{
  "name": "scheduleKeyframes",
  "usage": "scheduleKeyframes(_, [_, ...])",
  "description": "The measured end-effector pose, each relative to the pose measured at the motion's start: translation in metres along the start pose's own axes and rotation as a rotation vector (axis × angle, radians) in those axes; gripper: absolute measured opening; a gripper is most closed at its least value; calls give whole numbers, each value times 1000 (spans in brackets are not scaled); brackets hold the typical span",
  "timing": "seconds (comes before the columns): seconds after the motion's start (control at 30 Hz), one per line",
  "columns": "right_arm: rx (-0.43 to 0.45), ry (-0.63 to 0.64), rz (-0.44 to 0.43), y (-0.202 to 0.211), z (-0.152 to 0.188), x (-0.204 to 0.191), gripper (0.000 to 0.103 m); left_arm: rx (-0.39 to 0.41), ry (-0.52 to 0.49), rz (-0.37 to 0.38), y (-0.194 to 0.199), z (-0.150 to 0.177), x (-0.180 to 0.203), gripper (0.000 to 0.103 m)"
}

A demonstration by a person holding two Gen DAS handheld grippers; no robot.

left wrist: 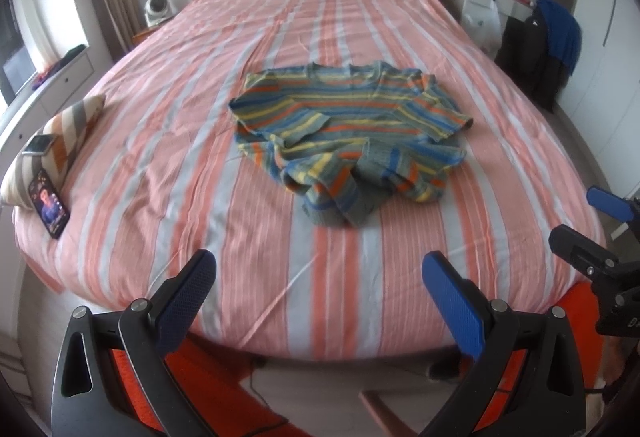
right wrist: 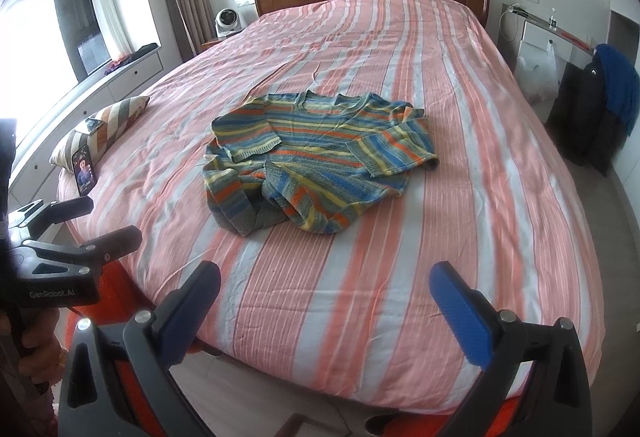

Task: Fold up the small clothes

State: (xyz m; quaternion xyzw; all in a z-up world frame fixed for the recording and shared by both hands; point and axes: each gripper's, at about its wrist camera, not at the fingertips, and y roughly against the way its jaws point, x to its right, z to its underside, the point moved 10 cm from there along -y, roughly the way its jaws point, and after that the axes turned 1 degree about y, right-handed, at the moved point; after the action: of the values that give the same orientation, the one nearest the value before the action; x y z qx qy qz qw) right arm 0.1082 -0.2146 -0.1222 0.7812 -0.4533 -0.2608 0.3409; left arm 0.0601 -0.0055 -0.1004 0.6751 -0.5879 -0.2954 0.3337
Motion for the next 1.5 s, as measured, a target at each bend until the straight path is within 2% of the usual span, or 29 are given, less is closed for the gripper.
scheduleKeyframes(1.5, [-3, -39, -6, 0, 4, 6, 103, -14, 1, 5, -2, 9, 5, 103])
